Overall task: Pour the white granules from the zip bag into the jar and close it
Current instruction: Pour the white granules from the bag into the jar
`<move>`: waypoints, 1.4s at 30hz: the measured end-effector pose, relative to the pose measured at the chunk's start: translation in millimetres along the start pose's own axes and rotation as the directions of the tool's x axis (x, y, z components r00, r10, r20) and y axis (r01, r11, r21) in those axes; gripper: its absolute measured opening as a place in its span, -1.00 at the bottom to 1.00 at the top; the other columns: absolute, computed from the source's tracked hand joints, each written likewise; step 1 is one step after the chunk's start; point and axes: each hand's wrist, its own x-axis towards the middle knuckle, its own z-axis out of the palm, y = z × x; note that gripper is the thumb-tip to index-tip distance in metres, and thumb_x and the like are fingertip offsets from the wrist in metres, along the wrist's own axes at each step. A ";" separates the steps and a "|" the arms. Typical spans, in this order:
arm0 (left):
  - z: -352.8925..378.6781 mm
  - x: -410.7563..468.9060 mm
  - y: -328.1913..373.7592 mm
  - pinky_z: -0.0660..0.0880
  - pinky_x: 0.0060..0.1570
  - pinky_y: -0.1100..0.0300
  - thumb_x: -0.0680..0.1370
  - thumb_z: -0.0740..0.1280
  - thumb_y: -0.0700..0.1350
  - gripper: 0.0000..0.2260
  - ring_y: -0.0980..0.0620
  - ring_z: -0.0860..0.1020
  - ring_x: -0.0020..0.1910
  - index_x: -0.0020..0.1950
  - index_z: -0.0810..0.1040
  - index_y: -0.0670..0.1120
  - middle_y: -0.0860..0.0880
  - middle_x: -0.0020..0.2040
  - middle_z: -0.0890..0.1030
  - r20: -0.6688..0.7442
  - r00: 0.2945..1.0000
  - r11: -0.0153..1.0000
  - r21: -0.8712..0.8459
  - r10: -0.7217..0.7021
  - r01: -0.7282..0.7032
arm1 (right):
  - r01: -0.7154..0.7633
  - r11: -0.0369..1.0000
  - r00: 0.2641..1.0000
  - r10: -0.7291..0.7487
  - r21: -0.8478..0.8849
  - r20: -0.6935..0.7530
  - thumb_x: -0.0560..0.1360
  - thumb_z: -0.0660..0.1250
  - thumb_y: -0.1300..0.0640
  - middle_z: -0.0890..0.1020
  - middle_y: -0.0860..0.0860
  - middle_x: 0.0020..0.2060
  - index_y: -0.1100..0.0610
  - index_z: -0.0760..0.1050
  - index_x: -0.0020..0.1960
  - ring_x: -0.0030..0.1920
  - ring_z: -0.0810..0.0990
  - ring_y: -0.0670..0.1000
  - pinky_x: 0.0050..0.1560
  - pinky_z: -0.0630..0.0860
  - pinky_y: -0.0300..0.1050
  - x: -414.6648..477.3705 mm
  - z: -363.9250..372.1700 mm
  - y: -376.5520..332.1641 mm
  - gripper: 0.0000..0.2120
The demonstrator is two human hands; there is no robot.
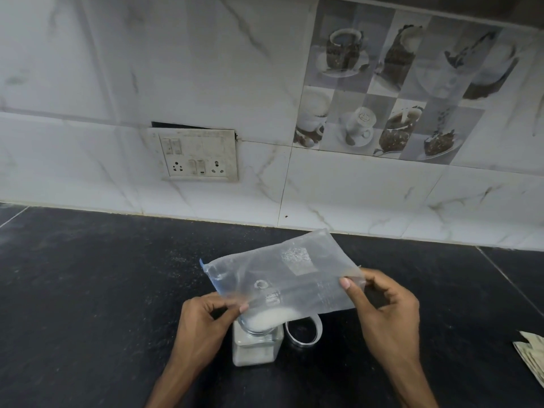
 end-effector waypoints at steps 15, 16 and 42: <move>-0.4 -0.4 2.2 0.52 -0.12 0.54 0.41 0.55 -0.30 -0.58 0.31 0.70 -0.14 -0.25 0.73 0.30 0.27 -0.18 0.74 0.003 1.000 1.000 -0.012 0.013 -0.013 | 0.019 1.000 1.000 -0.019 0.022 -0.016 0.45 0.50 0.21 0.73 -0.24 -0.14 -0.13 0.69 -0.09 -0.09 0.69 -0.23 -0.14 0.55 -0.44 -1.9 -0.6 -3.1 -0.78; -0.3 -0.5 2.2 0.52 -0.12 0.54 0.41 0.55 -0.29 -0.59 0.31 0.70 -0.13 -0.24 0.73 0.29 0.26 -0.18 0.74 0.002 1.000 1.000 -0.013 0.014 -0.014 | 0.016 1.000 1.000 -0.016 0.020 -0.024 0.45 0.51 0.21 0.73 -0.23 -0.14 -0.13 0.69 -0.09 -0.09 0.69 -0.22 -0.13 0.56 -0.42 -2.0 -1.1 -2.9 -0.78; 1.3 -1.3 10.4 0.53 -0.15 0.53 0.40 0.55 -0.31 -0.58 0.31 0.70 -0.16 -0.28 0.73 0.28 0.25 -0.21 0.75 0.000 1.000 0.999 -0.032 0.003 -0.003 | -0.019 1.000 0.993 0.021 0.019 -0.114 0.44 0.52 0.22 0.72 -0.19 -0.18 -0.13 0.67 -0.14 -0.13 0.68 -0.16 -0.13 0.58 -0.37 -5.0 -4.2 -1.9 -0.77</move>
